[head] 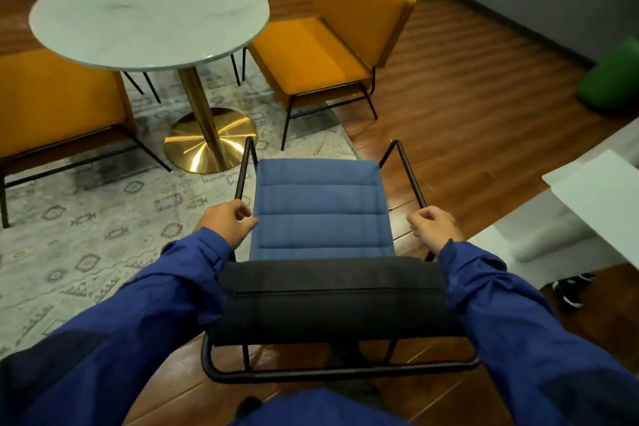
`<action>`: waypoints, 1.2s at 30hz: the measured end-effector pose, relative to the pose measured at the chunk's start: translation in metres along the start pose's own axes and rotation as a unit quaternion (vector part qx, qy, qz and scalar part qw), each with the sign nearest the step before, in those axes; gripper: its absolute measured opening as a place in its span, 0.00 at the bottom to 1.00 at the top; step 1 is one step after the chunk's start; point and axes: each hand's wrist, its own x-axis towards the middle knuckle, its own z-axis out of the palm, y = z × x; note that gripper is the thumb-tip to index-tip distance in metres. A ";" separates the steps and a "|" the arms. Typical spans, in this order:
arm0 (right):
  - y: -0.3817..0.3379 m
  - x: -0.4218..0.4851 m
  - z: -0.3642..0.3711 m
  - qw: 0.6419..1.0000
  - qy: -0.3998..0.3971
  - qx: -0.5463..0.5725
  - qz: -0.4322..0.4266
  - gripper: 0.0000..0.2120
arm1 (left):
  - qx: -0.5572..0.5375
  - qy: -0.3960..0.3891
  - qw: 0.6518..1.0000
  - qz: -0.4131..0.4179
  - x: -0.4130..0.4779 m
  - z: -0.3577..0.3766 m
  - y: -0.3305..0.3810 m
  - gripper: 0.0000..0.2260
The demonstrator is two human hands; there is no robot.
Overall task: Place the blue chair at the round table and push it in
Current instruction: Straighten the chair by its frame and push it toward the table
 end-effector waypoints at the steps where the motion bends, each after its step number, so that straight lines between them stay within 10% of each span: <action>1: 0.003 0.006 -0.003 1.000 0.010 -0.013 -0.002 0.04 | -0.006 0.005 1.000 -0.014 0.003 0.000 -0.005 0.11; 22: 0.087 0.216 0.018 0.981 -0.058 -0.120 0.143 0.23 | 0.009 -0.002 0.963 -0.270 0.114 0.095 -0.066 0.20; 28: 0.103 0.233 0.034 0.984 -0.009 -0.058 0.168 0.21 | -0.299 0.050 0.876 -0.374 0.151 0.109 -0.091 0.11; 36: 0.090 0.237 0.051 0.985 0.052 -0.008 0.165 0.19 | -0.357 0.033 0.854 -0.376 0.166 0.101 -0.101 0.08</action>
